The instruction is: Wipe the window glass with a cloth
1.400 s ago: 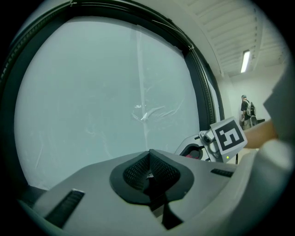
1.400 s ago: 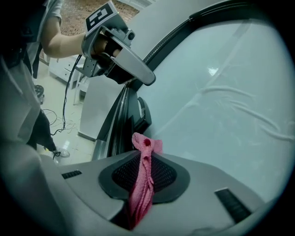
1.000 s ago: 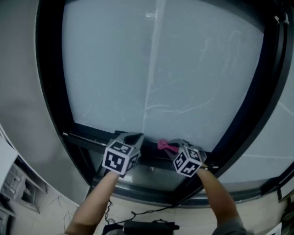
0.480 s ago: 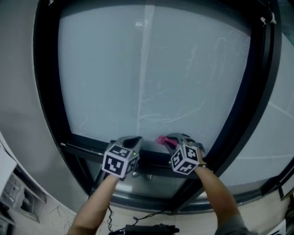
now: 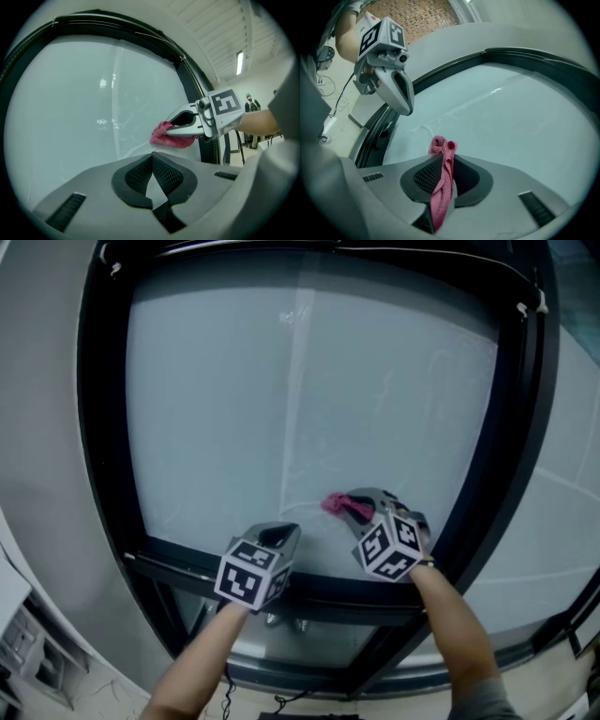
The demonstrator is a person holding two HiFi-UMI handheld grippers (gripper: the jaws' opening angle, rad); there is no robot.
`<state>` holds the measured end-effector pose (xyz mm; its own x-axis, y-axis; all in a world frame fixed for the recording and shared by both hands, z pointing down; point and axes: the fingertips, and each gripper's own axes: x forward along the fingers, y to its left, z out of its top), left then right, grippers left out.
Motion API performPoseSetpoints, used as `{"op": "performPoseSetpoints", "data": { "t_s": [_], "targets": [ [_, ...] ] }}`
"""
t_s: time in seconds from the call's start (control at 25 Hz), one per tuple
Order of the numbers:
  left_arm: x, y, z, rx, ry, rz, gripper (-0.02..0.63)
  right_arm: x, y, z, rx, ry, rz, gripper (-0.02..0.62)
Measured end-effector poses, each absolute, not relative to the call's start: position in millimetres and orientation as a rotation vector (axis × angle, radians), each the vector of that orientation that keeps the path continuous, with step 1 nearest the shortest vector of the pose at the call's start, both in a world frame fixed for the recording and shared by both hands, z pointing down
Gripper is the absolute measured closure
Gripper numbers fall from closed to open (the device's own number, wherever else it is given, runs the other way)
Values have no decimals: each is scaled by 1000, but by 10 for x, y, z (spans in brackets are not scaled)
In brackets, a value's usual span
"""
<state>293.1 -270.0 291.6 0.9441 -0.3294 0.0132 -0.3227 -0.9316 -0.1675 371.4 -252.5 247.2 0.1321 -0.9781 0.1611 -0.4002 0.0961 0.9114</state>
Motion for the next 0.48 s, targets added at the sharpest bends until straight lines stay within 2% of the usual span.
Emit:
{"op": "performPoseSetpoints", "data": {
  "t_s": [0.48],
  "targets": [
    [2884,-2691,2413,-2888,518,37,600,3689,-2532,1484,1505,-1363,-922,540]
  ]
}}
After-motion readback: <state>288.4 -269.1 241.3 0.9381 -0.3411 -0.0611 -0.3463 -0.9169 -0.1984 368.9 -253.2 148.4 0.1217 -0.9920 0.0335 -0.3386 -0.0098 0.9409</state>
